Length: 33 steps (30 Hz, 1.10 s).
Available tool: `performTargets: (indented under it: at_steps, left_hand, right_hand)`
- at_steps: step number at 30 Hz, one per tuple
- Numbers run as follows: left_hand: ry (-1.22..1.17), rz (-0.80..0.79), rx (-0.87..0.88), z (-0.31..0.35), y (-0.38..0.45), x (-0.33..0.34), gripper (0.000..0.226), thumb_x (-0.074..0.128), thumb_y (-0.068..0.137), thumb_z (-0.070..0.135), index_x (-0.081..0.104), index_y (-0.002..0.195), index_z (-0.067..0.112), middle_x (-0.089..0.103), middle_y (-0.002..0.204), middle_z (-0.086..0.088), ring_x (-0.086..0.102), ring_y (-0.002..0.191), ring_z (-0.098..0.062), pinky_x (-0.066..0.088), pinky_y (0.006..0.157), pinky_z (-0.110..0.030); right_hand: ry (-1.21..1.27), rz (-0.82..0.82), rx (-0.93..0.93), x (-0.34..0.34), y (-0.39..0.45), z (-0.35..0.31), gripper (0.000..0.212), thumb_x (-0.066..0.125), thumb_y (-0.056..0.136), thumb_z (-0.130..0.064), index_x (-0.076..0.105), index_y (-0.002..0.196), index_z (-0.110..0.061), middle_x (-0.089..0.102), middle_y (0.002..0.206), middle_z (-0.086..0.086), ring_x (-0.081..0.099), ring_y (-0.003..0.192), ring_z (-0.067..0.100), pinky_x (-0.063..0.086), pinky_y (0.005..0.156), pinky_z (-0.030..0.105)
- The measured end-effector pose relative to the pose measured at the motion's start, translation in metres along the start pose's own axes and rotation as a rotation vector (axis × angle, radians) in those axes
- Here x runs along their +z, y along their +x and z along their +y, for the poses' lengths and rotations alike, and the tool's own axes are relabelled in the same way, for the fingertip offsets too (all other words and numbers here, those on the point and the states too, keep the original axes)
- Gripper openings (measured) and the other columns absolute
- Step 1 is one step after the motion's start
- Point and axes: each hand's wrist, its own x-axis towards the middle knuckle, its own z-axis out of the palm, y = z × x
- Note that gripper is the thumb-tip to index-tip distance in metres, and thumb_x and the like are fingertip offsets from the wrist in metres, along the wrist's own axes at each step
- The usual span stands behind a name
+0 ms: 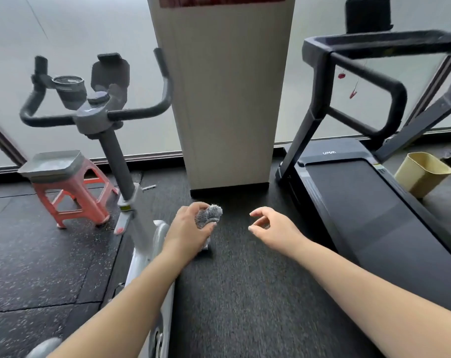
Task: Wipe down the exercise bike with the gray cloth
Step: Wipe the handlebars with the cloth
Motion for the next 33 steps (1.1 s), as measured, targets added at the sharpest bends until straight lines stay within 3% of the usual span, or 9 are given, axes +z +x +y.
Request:
performTargets:
  at_steps: [8, 11, 14, 17, 20, 23, 26, 29, 33]
  left_hand:
    - [-0.099, -0.013, 0.206, 0.047, 0.084, 0.011, 0.074, 0.081, 0.068, 0.021, 0.045, 0.132, 0.025, 0.043, 0.117, 0.005, 0.045, 0.104, -0.006, 0.029, 0.086, -0.003]
    - [-0.214, -0.039, 0.131, 0.053, 0.114, 0.006, 0.082, 0.083, 0.066, 0.024, 0.039, 0.135, 0.027, 0.046, 0.118, 0.004, 0.051, 0.108, -0.009, 0.039, 0.097, -0.018]
    - [-0.481, -0.035, -0.013, 0.059, 0.14, -0.008, 0.063, 0.07, 0.082, 0.021, 0.037, 0.135, 0.022, 0.054, 0.116, 0.0, 0.059, 0.098, -0.003, 0.049, 0.086, -0.018]
    - [-0.601, -0.028, -0.13, 0.058, 0.164, -0.028, 0.048, 0.063, 0.088, 0.016, 0.042, 0.131, 0.02, 0.06, 0.117, -0.002, 0.061, 0.095, -0.004, 0.053, 0.071, -0.016]
    - [-0.563, -0.011, -0.174, 0.05, 0.183, -0.045, 0.043, 0.068, 0.085, 0.015, 0.053, 0.125, 0.018, 0.069, 0.108, -0.005, 0.064, 0.089, -0.007, 0.049, 0.064, -0.009]
    - [-0.542, 0.058, -0.16, 0.046, 0.203, -0.056, 0.025, 0.07, 0.082, 0.008, 0.063, 0.105, 0.012, 0.069, 0.09, -0.003, 0.065, 0.078, -0.007, 0.049, 0.064, -0.01]
    - [-0.455, 0.25, -0.16, 0.035, 0.233, -0.072, 0.013, 0.069, 0.082, 0.012, 0.059, 0.084, 0.021, 0.059, 0.072, 0.001, 0.056, 0.067, -0.011, 0.054, 0.064, -0.024]
    - [-0.526, 0.379, -0.17, 0.024, 0.265, -0.098, 0.01, 0.065, 0.084, 0.017, 0.056, 0.087, 0.019, 0.059, 0.081, -0.004, 0.06, 0.078, -0.021, 0.059, 0.07, -0.043]
    - [-0.661, 0.495, -0.163, 0.011, 0.313, -0.15, 0.012, 0.061, 0.089, 0.013, 0.054, 0.086, 0.023, 0.063, 0.089, -0.007, 0.064, 0.08, -0.022, 0.059, 0.06, -0.033]
  right_hand:
    - [0.236, -0.143, -0.171, -0.012, 0.112, -0.048, 0.036, 0.068, 0.079, -0.04, 0.058, 0.108, -0.022, 0.068, 0.099, 0.0, 0.063, 0.091, 0.012, 0.049, 0.082, 0.022]
    - [0.222, -0.102, -0.227, -0.027, 0.153, -0.06, 0.023, 0.069, 0.079, -0.021, 0.058, 0.099, -0.02, 0.067, 0.09, -0.003, 0.062, 0.084, 0.011, 0.047, 0.073, 0.011]
    - [0.337, -0.162, -0.269, -0.038, 0.189, -0.069, 0.023, 0.066, 0.078, -0.011, 0.059, 0.099, -0.016, 0.07, 0.097, 0.009, 0.066, 0.09, 0.023, 0.052, 0.085, 0.036]
    - [0.48, -0.276, -0.324, -0.043, 0.216, -0.084, 0.019, 0.06, 0.082, 0.001, 0.057, 0.09, -0.016, 0.065, 0.088, 0.012, 0.06, 0.082, 0.023, 0.053, 0.078, 0.045]
    - [0.572, -0.345, -0.374, -0.044, 0.239, -0.104, 0.022, 0.057, 0.083, 0.007, 0.055, 0.086, -0.014, 0.061, 0.084, 0.014, 0.057, 0.076, 0.023, 0.05, 0.065, 0.034]
    - [0.608, -0.358, -0.395, -0.038, 0.265, -0.124, 0.024, 0.056, 0.083, 0.009, 0.057, 0.085, -0.016, 0.063, 0.081, 0.011, 0.058, 0.073, 0.023, 0.049, 0.065, 0.035]
    - [0.632, -0.324, -0.437, -0.026, 0.296, -0.147, 0.02, 0.064, 0.081, 0.001, 0.061, 0.086, -0.019, 0.066, 0.08, 0.007, 0.061, 0.074, 0.019, 0.052, 0.066, 0.031]
    - [0.645, -0.306, -0.438, -0.017, 0.329, -0.174, 0.018, 0.067, 0.081, -0.002, 0.062, 0.09, -0.017, 0.065, 0.086, 0.01, 0.061, 0.077, 0.017, 0.052, 0.07, 0.029]
    - [0.662, -0.3, -0.419, -0.007, 0.379, -0.207, 0.017, 0.067, 0.084, -0.011, 0.061, 0.098, -0.019, 0.066, 0.089, 0.004, 0.062, 0.079, 0.014, 0.054, 0.071, 0.028]
